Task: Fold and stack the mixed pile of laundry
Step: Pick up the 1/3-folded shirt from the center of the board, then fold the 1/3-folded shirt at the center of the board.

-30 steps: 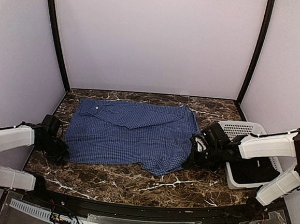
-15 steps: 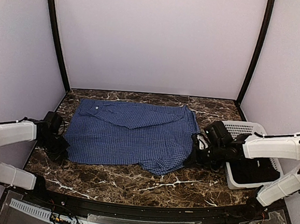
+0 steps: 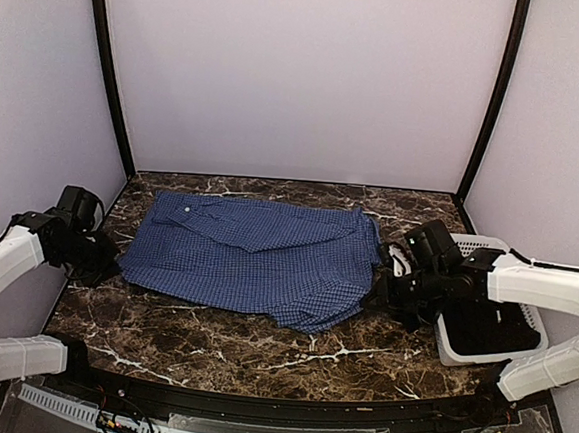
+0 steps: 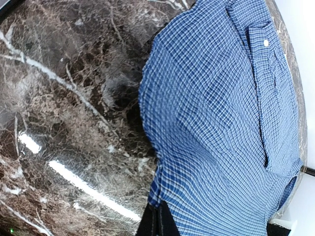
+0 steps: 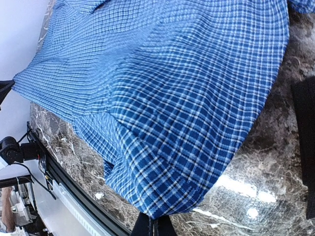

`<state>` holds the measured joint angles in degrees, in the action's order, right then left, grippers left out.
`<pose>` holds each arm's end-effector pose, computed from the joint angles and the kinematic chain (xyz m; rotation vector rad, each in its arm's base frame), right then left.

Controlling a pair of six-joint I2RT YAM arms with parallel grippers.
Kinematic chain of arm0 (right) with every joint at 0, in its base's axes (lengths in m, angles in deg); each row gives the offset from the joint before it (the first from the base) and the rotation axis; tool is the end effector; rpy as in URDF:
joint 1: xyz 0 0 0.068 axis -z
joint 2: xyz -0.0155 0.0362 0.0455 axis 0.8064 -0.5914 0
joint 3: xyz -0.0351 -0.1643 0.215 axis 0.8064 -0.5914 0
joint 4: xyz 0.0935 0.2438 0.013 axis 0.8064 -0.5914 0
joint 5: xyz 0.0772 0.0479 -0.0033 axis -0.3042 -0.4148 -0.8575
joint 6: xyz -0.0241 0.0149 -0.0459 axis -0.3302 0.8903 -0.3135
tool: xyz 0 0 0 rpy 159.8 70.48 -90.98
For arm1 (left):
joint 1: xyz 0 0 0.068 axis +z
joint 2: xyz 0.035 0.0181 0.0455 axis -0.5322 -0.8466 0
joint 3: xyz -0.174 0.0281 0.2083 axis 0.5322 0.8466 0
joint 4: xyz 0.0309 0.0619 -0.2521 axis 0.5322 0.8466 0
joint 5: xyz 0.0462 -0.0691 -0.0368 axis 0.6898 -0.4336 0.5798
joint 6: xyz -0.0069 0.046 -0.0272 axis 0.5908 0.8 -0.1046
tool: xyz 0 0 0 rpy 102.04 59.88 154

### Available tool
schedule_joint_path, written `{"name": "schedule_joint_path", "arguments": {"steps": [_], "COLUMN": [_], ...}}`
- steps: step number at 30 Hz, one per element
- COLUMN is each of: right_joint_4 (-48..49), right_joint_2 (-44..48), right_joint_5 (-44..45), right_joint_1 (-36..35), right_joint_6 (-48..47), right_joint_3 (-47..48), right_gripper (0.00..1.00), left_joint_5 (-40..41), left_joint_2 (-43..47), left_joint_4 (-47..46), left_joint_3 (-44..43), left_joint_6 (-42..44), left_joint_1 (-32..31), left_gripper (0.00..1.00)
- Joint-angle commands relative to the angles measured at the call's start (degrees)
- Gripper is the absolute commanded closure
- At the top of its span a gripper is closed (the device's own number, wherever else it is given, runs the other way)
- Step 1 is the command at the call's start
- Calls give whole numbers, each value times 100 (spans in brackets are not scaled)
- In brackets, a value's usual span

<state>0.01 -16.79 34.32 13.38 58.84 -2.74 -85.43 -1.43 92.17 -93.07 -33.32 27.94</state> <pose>0.1801 0.1676 0.2085 -0.1518 2.6578 0.9414 0.1772 -0.0147 0.2364 -1.1617 2.3304 -0.4782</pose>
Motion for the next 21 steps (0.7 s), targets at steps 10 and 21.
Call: {"name": "schedule_joint_path", "arguments": {"steps": [10,21], "right_joint_4": [-318,-241], "right_joint_2": [-1752,-2991], "right_joint_5": [-352,-313], "right_joint_1": [978,1456], "right_joint_6": [-933,-1296], "right_joint_3": [2156,3062], "right_gripper": [100,100], "left_joint_5": [-95,-334], "left_joint_2": [-2129,-3867], "left_joint_4": [-879,-1802], "left_joint_3": [-1699,-2449], "left_joint_6": [911,917], "left_joint_1": [131,347], "left_gripper": [100,100]}}
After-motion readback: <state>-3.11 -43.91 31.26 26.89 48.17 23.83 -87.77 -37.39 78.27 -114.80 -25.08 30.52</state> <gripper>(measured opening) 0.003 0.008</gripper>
